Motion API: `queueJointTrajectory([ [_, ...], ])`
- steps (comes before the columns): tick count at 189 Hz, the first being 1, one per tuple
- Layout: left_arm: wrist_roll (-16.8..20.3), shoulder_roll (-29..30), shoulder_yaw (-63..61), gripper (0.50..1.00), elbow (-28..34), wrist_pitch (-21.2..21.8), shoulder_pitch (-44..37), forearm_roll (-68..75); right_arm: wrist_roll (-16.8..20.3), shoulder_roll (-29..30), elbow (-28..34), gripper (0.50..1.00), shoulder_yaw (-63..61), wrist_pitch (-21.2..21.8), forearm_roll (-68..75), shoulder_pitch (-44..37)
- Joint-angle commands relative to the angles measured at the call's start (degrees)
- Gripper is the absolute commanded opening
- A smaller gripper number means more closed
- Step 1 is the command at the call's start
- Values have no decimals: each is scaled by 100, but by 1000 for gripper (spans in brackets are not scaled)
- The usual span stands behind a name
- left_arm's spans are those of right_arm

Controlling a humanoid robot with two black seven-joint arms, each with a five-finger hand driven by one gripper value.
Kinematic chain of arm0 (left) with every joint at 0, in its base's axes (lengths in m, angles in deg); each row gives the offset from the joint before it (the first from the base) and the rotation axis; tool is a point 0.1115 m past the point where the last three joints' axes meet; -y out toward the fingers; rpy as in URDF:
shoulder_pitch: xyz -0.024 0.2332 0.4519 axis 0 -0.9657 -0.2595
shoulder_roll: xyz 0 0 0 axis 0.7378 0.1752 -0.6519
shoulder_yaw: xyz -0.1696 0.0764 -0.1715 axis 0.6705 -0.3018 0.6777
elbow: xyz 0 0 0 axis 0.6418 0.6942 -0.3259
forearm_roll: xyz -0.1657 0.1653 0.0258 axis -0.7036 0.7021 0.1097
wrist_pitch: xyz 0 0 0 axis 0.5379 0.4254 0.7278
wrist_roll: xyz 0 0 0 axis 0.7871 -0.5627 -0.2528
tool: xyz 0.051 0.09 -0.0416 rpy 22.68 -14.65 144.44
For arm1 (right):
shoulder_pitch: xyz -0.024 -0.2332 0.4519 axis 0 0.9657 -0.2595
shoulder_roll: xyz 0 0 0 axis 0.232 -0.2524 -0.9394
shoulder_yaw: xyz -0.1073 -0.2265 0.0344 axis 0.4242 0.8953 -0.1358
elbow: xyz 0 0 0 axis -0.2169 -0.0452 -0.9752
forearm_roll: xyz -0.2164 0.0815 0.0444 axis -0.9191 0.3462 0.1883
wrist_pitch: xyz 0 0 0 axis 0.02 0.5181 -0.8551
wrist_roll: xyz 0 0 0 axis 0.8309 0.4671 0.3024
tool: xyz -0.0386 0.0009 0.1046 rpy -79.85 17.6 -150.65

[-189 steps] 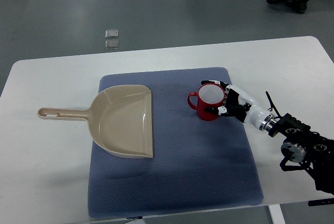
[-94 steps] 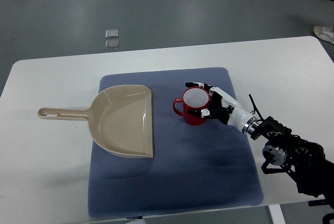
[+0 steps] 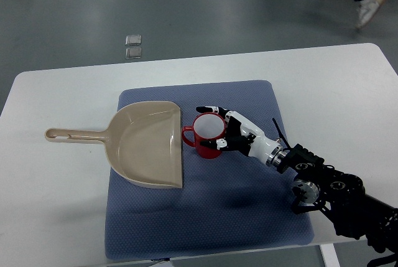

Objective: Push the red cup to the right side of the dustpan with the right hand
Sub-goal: 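Push the red mug with the right hand toward the dustpan, then hold the right hand against the mug beside the dustpan edge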

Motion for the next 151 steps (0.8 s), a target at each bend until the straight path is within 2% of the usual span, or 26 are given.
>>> queueJointTrajectory([
  [1, 0, 0, 0, 1000, 0, -2, 0, 0, 0, 53, -1, 932, 21, -1, 0, -12],
  [113, 0, 0, 0, 1000, 0, -2, 0, 0, 0, 71, 26, 934, 21, -98, 211, -162],
  [136, 0, 0, 0, 1000, 0, -2, 0, 0, 0, -140, 35, 934, 21, -27, 616, -276],
  [151, 0, 0, 0, 1000, 0, -2, 0, 0, 0, -342, 35, 934, 21, 209, 1011, -346],
])
